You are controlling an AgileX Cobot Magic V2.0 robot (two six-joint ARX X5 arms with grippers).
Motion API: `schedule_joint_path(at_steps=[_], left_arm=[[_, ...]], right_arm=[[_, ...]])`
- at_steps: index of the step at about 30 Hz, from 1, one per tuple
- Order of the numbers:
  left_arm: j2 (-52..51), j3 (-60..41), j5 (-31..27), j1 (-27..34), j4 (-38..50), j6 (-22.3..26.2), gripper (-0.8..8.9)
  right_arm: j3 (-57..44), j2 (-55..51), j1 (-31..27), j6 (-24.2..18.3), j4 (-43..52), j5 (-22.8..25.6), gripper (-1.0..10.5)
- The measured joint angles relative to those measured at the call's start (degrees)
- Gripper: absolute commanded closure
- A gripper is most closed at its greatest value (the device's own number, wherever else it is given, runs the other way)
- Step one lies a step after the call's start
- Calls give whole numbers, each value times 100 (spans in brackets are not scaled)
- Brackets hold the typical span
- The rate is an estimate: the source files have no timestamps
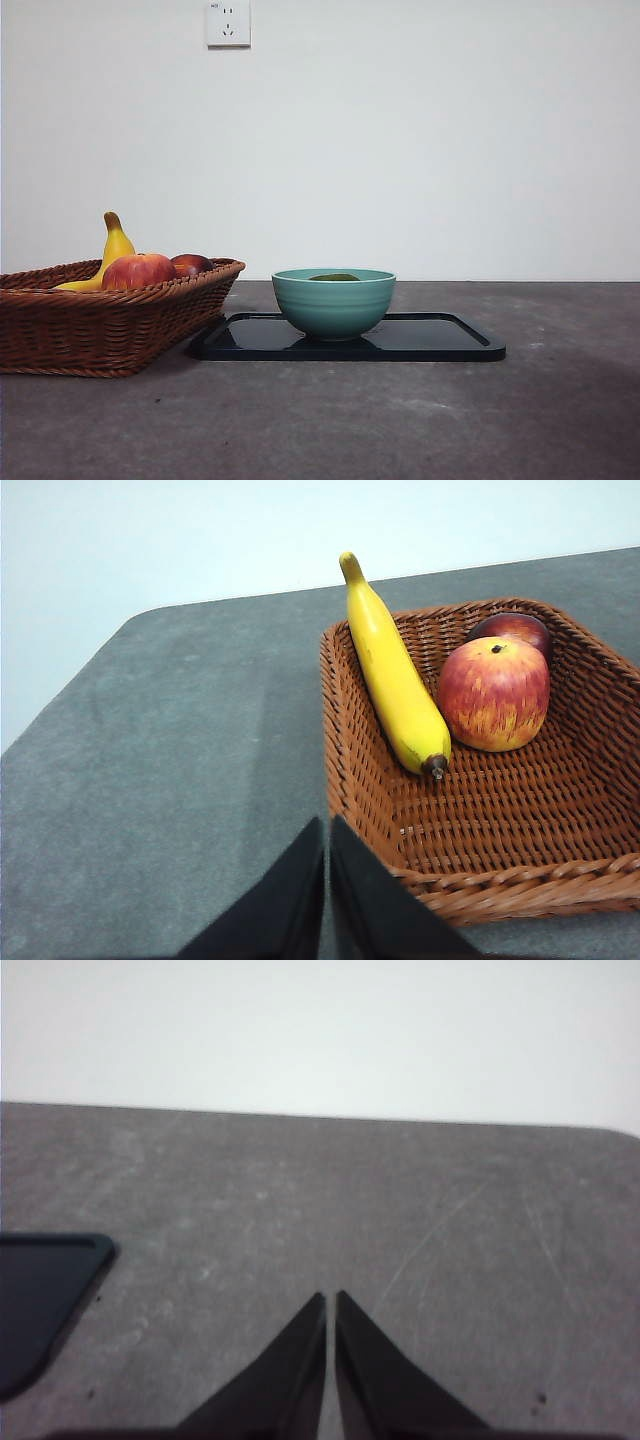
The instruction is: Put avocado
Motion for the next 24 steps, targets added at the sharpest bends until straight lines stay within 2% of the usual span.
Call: schedule_joint_path(at_steps=[6, 24], left_arm=[[0, 0, 0, 0, -2, -2, 804], [0, 0, 0, 0, -2, -2, 804]], right_arm=[[2, 2, 0, 26, -525, -4, 940], [4, 7, 0, 66, -496, 0, 940]])
